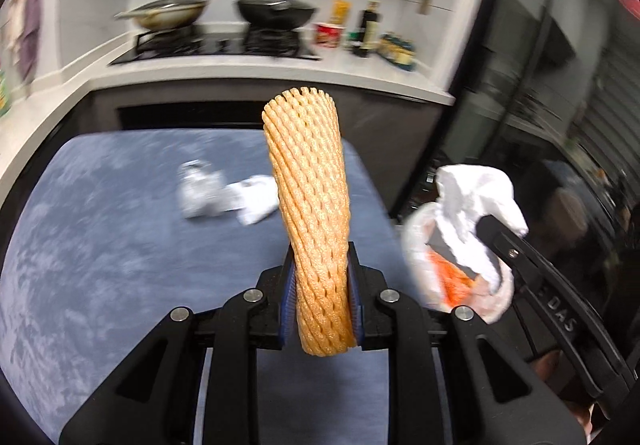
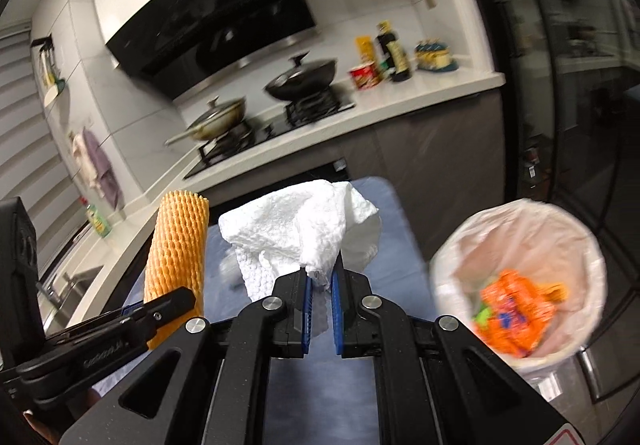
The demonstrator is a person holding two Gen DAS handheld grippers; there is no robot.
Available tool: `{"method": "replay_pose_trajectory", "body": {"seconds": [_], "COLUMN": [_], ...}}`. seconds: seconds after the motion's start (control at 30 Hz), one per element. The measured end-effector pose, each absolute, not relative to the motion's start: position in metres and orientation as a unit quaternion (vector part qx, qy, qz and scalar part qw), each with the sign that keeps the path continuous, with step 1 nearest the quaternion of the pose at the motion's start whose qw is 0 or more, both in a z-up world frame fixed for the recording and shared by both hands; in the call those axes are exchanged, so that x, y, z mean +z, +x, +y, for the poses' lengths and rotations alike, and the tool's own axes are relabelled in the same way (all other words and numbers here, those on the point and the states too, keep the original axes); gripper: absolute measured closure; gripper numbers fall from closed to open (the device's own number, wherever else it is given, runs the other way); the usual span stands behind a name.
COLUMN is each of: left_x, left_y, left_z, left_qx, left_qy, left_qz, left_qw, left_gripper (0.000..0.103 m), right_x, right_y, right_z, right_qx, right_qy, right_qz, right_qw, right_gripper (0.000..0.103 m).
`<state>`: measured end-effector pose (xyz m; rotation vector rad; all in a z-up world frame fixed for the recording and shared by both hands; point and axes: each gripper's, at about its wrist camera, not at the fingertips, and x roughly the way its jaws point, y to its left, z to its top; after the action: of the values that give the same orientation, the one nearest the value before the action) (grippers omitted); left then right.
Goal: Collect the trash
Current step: 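Carry the foam sleeve and tissue over the bin and open both grippers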
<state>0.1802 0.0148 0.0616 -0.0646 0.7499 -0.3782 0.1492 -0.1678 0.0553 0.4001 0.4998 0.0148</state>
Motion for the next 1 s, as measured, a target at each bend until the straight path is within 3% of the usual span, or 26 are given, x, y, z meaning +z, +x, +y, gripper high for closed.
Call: {"method": "replay_pose_trajectory", "body": {"seconds": [0.47,1.0], "left_x": [0.058,0.021], "left_y": [0.16,0.175], "left_z": [-0.112,-0.177], "left_qx": [-0.31,-0.338], "left_qy": [0.028,0.06], "left_qz": [0.359,0.394], "left_qw": [0.88,0.853], "left_gripper": [0.082,0.08], "right_x": [0.057,0.026], "right_y": [0.102,0.1], "right_z": [-0.277,-0.336], "right_qx": [-0.097,-0.15], "right_qy": [0.215,0.235], "right_qz": [0.213,0.235], "right_qw": [0.948,0.931], "right_gripper": [0.094,0.094]}}
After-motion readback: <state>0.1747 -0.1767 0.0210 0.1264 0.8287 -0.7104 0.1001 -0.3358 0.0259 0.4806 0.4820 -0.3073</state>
